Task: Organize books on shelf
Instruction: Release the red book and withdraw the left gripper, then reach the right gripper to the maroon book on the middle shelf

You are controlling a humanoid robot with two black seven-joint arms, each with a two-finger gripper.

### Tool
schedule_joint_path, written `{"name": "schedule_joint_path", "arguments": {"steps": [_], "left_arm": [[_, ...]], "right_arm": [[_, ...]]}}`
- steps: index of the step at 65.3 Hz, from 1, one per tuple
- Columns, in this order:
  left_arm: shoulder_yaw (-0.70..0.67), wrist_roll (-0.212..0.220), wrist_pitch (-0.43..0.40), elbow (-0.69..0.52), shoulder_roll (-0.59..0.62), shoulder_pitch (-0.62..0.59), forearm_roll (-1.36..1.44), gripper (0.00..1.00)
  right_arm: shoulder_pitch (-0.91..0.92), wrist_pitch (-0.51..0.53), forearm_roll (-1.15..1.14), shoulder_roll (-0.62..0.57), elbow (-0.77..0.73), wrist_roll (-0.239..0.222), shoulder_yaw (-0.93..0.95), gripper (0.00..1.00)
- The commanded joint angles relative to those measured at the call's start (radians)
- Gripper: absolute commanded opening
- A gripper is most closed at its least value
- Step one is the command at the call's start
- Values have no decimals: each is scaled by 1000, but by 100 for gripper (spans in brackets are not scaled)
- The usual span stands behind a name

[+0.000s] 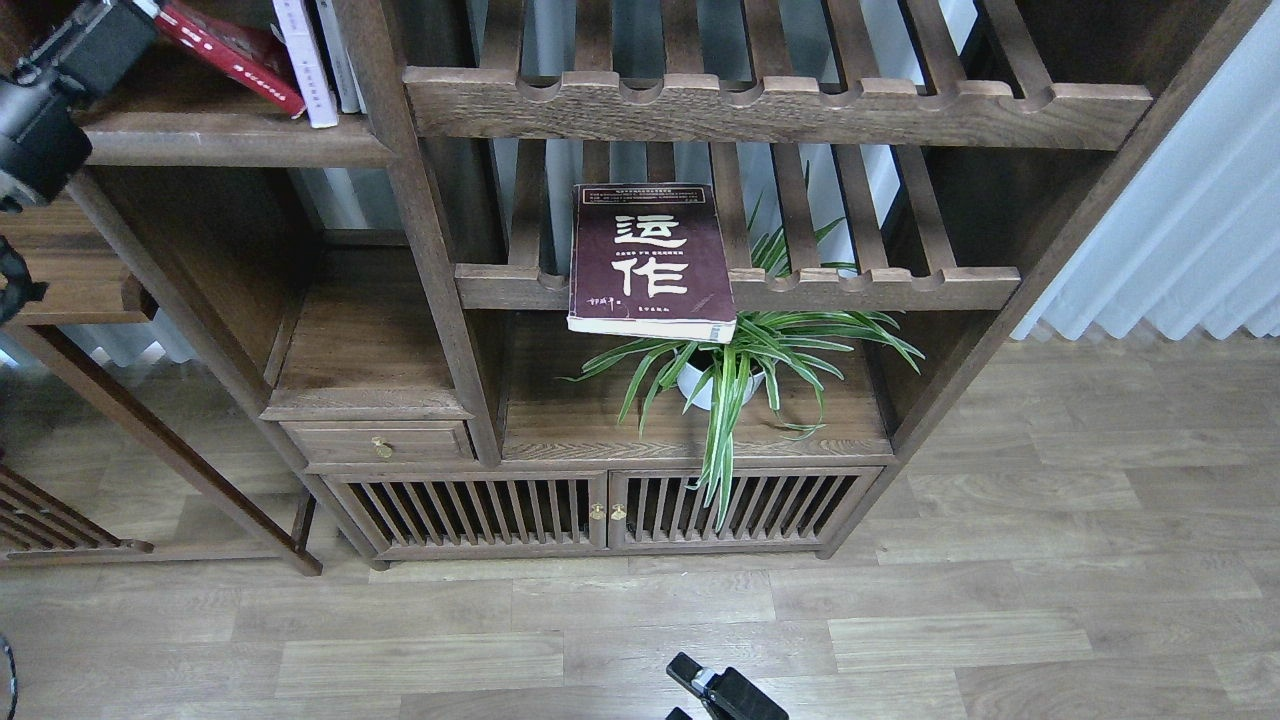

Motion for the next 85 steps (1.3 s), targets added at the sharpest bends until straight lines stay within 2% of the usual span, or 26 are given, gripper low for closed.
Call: {"name": "schedule_joint_path", "arguments": {"steps": [1,29,48,53,62,66,72,85], "left_arm": [[-17,2,0,-66,1,83,-16,100],[-14,2,0,-81,-11,220,-33,100],[18,3,0,-83,-54,376,-39,100],[43,3,0,-80,-89,404,-41,100],[110,2,0,-60,-141,456,-71,100],[127,2,0,-39,-141,481,-76,100],[132,2,0,43,-132,562,-77,100],[75,2,0,162,-118,626,-91,100]], "right_arm": [[7,0,-1,5,-4,6,6,99],[23,0,1,6,-20,12,8,99],[44,0,-1,11,-21,14,11,99],[72,0,1,11,-26,31,15,99],[145,0,1,8,-47,132,35,99],[181,0,1,-6,-49,158,35,99],[266,0,-7,-21,-46,159,31,99],[375,0,-47,28,-47,163,-20,99]]}}
